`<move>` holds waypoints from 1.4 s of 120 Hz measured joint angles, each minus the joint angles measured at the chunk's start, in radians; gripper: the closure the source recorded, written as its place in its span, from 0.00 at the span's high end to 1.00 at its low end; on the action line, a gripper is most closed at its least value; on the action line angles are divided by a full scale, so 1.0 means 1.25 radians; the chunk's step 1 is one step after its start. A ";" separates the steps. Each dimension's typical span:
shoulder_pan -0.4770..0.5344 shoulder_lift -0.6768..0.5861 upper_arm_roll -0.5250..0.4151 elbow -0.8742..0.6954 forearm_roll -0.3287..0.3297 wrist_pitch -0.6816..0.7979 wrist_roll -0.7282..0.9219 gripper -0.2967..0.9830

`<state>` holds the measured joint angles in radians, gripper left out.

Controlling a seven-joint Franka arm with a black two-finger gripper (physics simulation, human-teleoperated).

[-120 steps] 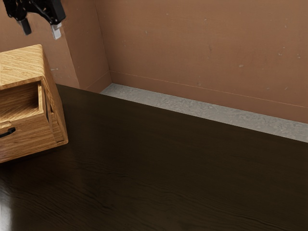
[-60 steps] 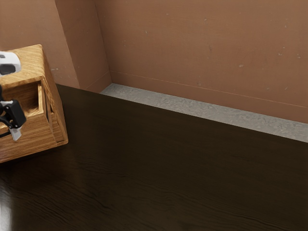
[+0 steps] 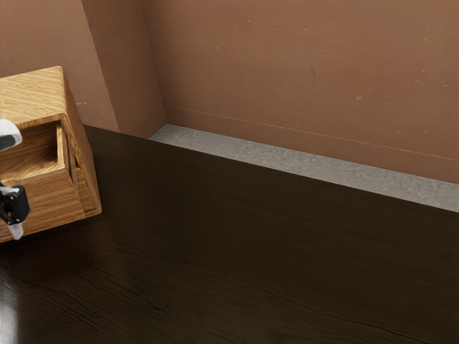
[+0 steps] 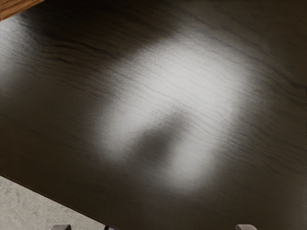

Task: Push the drawer handle with one arm to close the drawer

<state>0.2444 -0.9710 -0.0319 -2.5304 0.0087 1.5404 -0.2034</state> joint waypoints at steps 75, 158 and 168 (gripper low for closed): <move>0.040 0.074 0.022 -0.016 0.005 0.099 -0.070 0.24; 0.040 0.165 0.053 0.022 0.055 0.159 -0.090 0.17; 0.041 0.170 0.056 0.028 0.055 0.162 -0.091 0.17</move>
<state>0.2959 -0.7591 0.0378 -2.4951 0.0776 1.7424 -0.3174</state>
